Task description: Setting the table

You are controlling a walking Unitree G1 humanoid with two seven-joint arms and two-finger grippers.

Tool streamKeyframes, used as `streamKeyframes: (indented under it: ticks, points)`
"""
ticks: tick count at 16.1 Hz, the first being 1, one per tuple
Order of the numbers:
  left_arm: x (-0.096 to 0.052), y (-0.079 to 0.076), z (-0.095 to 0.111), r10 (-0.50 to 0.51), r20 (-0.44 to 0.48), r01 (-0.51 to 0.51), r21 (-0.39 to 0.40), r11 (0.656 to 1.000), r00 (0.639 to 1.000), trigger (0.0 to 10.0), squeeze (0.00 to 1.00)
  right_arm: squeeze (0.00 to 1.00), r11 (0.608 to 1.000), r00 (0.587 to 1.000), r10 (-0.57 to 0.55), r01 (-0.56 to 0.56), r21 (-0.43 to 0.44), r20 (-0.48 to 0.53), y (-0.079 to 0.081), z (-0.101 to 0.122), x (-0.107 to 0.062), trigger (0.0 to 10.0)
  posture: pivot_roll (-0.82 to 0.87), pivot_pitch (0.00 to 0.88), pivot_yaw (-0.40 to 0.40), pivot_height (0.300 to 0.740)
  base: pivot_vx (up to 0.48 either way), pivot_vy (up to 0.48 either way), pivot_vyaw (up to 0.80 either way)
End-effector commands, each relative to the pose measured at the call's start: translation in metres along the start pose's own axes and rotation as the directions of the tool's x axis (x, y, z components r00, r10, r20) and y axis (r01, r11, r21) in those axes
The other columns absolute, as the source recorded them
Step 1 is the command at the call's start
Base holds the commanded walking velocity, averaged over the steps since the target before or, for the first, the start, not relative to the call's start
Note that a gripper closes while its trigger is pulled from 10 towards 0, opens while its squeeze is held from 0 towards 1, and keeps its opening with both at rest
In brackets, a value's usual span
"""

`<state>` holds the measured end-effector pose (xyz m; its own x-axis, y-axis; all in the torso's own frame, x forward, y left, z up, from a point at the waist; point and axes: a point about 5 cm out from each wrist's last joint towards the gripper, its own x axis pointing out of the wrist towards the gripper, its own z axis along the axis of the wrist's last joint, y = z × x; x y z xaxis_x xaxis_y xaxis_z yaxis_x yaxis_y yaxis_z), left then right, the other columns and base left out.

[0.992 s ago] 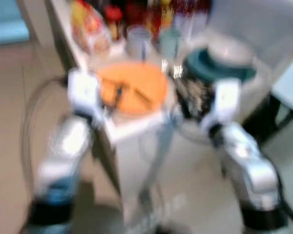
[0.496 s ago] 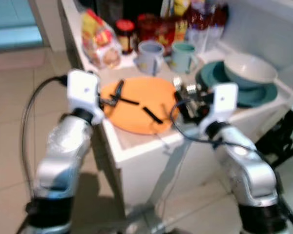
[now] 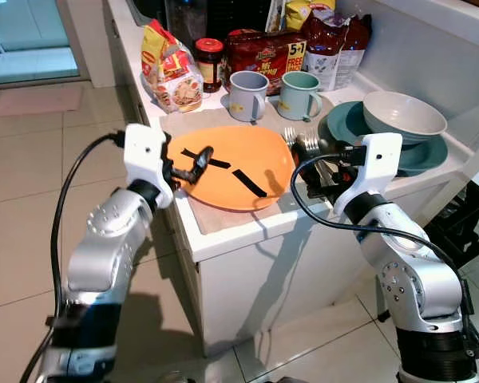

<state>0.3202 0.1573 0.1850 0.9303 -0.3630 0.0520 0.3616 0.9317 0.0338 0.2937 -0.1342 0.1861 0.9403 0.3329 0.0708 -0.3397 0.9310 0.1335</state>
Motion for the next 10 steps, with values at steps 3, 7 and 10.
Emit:
streamKeyframes:
  ticks: [3, 7, 10]
  points:
    - [0.014, 0.004, -0.001, -0.019, -0.002, 0.019, -0.007, 1.0, 1.0, 10.0, 0.0, 0.0, 1.0, 1.0, -0.003, 0.003, -0.005, 0.006, -0.007, 0.005, 0.002, 10.0, 0.07, 0.008, -0.052, 0.74, 0.0, 0.0, 0.0]
    - [0.023, 0.015, -0.017, -0.014, -0.05, 0.011, -0.049, 0.999, 0.999, 10.0, 0.0, 0.0, 1.0, 1.0, 0.001, -0.001, -0.008, 0.006, -0.009, 0.007, 0.004, 10.0, 0.06, 0.023, -0.048, 0.74, 0.0, 0.0, 0.0]
    - [0.026, 0.019, -0.025, -0.018, -0.072, 0.013, -0.07, 0.997, 0.997, 10.0, 0.0, 0.0, 1.0, 1.0, 0.001, -0.001, -0.008, 0.004, -0.009, 0.007, 0.004, 10.0, 0.06, 0.028, -0.048, 0.74, 0.0, 0.0, 0.0]
